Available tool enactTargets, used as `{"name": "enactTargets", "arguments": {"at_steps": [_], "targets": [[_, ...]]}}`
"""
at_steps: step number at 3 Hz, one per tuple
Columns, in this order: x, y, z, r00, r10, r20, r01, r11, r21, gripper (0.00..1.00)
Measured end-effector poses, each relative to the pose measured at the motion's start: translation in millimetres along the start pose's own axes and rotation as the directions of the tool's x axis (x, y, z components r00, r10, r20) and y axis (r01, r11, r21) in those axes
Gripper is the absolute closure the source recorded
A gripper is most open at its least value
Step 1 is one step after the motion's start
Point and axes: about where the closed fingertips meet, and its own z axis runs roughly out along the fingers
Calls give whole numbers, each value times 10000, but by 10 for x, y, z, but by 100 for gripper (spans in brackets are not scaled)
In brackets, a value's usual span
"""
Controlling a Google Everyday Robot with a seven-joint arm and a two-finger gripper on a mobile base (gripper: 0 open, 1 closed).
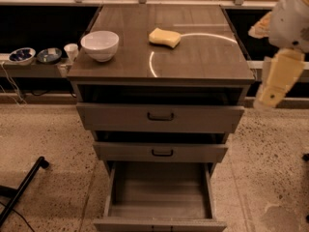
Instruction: Place sponge into bottom drawer
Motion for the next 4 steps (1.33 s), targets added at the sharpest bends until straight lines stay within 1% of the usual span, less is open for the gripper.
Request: {"name": "enactTargets", "arguments": {"at_steps": [1, 2, 3, 4], "targets": [[-371, -556, 275, 9956, -54, 936, 78, 9996, -253, 0], [-854, -1136, 574, 9777, 145, 2095, -78, 9994, -329, 0], [-1191, -1569, 733, 9348, 946, 3425, -941, 9954, -182, 0], [-1476, -1910, 970, 8780, 1613, 4506, -1913, 9813, 213, 0]]}}
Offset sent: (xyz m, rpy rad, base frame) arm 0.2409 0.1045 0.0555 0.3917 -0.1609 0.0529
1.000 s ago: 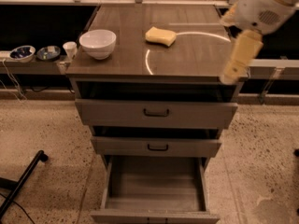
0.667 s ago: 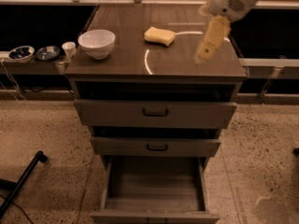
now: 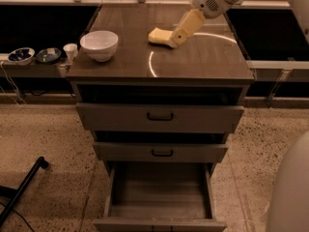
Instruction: Place sponge into bottom drawer
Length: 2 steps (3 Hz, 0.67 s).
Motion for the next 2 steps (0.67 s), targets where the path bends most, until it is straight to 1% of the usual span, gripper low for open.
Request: {"name": "enactTargets", "arguments": {"at_steps": [1, 2], "targets": [[-186, -289, 424, 9930, 630, 1000, -703, 9950, 706, 0], [-376, -507, 780, 9862, 862, 1413, -1064, 9840, 1427, 0]]}}
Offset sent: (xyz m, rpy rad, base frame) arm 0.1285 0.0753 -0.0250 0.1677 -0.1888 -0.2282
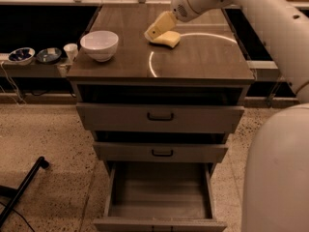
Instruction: Place sponge into bottom drawer
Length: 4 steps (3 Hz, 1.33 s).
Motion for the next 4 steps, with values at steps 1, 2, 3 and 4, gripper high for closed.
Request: {"name": "enactTargets", "arguments": {"at_steps": [1, 2, 3, 4], "targets": [[-42, -145, 422, 9998, 119, -185, -109, 9985, 539, 0], [78, -164, 664, 9986, 134, -503, -114, 9991, 397, 0], [275, -201, 789, 9973, 424, -606, -417, 9991, 121, 0], [600, -291, 862, 9874, 435, -1523, -434, 9990, 40, 3]]}}
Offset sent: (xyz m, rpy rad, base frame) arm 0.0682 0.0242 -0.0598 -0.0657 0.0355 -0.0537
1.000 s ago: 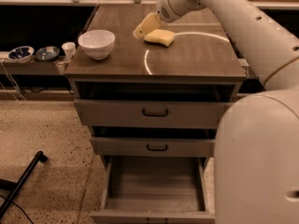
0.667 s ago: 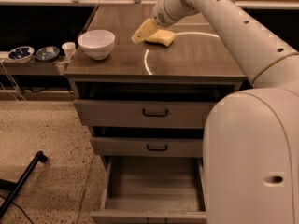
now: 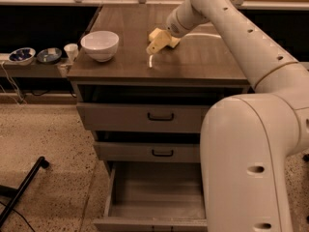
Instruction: Place sponge into bottom drawer
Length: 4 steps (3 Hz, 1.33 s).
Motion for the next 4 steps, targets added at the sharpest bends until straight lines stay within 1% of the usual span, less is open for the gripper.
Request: {"name": "enactTargets", "arguments": {"at_steps": [1, 2, 3, 4], "targets": [[172, -68, 41, 9990, 51, -438, -57, 9999, -154, 13], [226, -104, 39, 9989, 172, -425, -187, 9992, -347, 32], [177, 12, 40, 9985, -241, -487, 197, 9958, -889, 55], [149, 242, -145, 9929, -1139, -350, 1062, 9789, -1744, 78]]}}
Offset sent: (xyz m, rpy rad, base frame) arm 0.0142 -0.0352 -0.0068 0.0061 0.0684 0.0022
